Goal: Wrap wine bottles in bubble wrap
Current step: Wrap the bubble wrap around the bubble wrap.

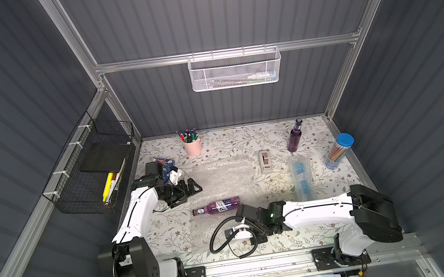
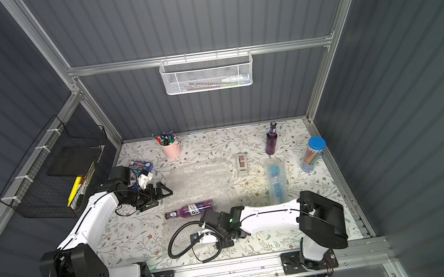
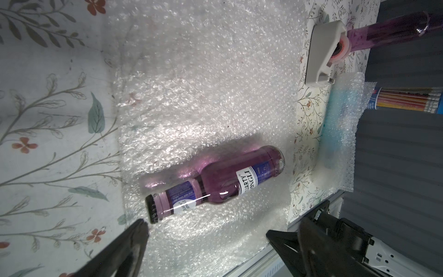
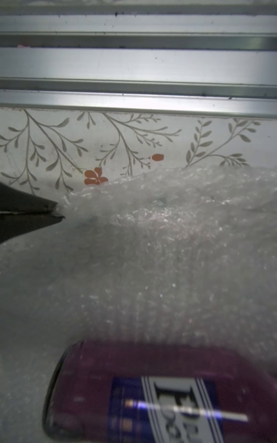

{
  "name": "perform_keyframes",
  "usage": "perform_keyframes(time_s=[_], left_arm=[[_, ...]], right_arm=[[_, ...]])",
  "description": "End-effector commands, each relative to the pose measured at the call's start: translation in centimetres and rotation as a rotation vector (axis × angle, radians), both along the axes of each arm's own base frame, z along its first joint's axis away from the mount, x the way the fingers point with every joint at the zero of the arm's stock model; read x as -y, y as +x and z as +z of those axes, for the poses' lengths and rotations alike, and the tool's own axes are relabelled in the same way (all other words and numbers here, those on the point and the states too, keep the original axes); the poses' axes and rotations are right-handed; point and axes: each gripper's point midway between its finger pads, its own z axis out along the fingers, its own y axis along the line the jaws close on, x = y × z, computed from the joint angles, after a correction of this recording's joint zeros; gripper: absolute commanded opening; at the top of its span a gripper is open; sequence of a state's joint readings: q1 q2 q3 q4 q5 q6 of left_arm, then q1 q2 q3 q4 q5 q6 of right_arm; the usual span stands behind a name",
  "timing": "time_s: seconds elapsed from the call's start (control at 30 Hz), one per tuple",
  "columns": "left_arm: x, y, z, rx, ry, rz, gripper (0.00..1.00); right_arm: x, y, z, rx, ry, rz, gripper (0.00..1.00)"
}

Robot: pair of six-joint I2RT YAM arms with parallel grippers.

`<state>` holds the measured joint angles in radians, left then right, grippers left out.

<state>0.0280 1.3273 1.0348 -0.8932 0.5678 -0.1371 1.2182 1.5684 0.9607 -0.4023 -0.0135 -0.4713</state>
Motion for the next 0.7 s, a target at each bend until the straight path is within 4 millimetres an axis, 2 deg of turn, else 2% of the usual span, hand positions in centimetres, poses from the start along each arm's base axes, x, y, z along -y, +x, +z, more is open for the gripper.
perform_keyframes(time_s=[0.0, 0.2, 0.33, 0.43, 0.53, 0.67], left_arm=[[-0.3, -0.4, 2.8, 0.055, 0.030, -0.026, 0.99], [-0.2, -1.1, 5.2, 0.074, 0.026, -0.016, 0.99], [0.4, -2.6, 6.0, 0.035, 0.025, -0.037, 0.99], [0.6, -3.6, 6.5, 0.034, 0.016, -0.032, 0.99], [1.3, -4.4, 6.1, 0.002, -0.010, -0.035, 0.96], [2.3, -4.5, 5.8, -0.007, -0.042, -0.042, 0.90]], right_arm=[[-1.2, 1.7, 3.5, -0.043, 0.112, -0.067, 0.00], [-1.6, 6.3, 5.0, -0.081, 0.160, -0.182, 0.00], [-1.7, 9.4, 4.9, -0.113, 0.166, -0.252, 0.00], [-1.4, 11.4, 4.2, -0.143, 0.165, -0.310, 0.00], [-1.1, 13.0, 3.2, -0.182, 0.162, -0.359, 0.00], [-0.9, 14.5, 1.9, -0.216, 0.151, -0.402, 0.00]])
